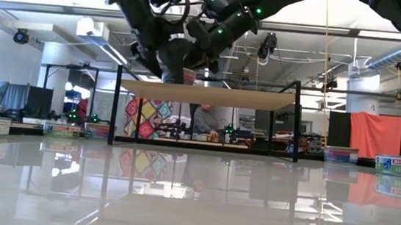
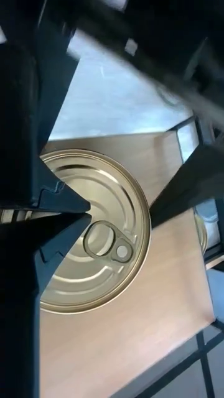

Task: Stack canned seafood by type on shelf
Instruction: Put the blue-pink tuna can on the shelf

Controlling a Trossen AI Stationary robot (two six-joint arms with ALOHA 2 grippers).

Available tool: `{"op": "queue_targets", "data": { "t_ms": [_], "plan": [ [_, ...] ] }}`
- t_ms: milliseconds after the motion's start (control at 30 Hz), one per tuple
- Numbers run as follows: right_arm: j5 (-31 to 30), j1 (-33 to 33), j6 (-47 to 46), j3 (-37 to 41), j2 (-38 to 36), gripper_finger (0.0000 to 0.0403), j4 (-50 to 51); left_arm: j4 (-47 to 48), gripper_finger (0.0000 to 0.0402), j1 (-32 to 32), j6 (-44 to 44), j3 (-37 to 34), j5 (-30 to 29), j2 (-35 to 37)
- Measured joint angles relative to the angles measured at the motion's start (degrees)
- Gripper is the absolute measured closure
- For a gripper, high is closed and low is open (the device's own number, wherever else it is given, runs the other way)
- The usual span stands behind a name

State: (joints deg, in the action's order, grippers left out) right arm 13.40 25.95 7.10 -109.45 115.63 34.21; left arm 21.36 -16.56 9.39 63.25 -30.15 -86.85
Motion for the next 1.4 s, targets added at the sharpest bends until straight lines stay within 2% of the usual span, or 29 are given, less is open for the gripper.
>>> {"op": "queue_targets", "data": {
  "t_ms": [333,533,667,767,967,1167,1400],
  "plan": [
    [-0.2,0.0,1.9,0.2,-0.1,0.0390,-1.4,14.9,0.0002,0.4,0.0,7.0,0.7,0.4],
    [-1.0,0.1,4.6,0.6,-3.1,0.0390,-3.8,16.9,0.0002,4.0,0.4,6.0,0.5,4.9],
    [-0.7,0.2,5.6,0.5,-8.4,0.0390,-2.7,15.3,0.0002,9.5,1.9,2.7,-3.2,11.4],
    [-0.2,0.0,5.6,0.6,-11.2,0.0390,2.1,12.4,0.0002,14.5,2.1,-1.5,-5.2,17.2],
    [0.6,-1.8,5.5,1.2,-11.5,0.0390,13.4,4.9,0.0002,24.5,-0.9,-11.4,-4.9,26.2],
    [0.5,-3.0,5.0,5.5,-8.7,0.0390,10.3,-3.2,0.0002,29.9,-0.9,-18.6,-4.8,30.6],
    [-1.9,-2.9,2.0,7.6,-6.3,0.0390,0.4,-1.4,0.0002,31.2,3.1,-20.0,-4.8,31.8]
  ]
}}
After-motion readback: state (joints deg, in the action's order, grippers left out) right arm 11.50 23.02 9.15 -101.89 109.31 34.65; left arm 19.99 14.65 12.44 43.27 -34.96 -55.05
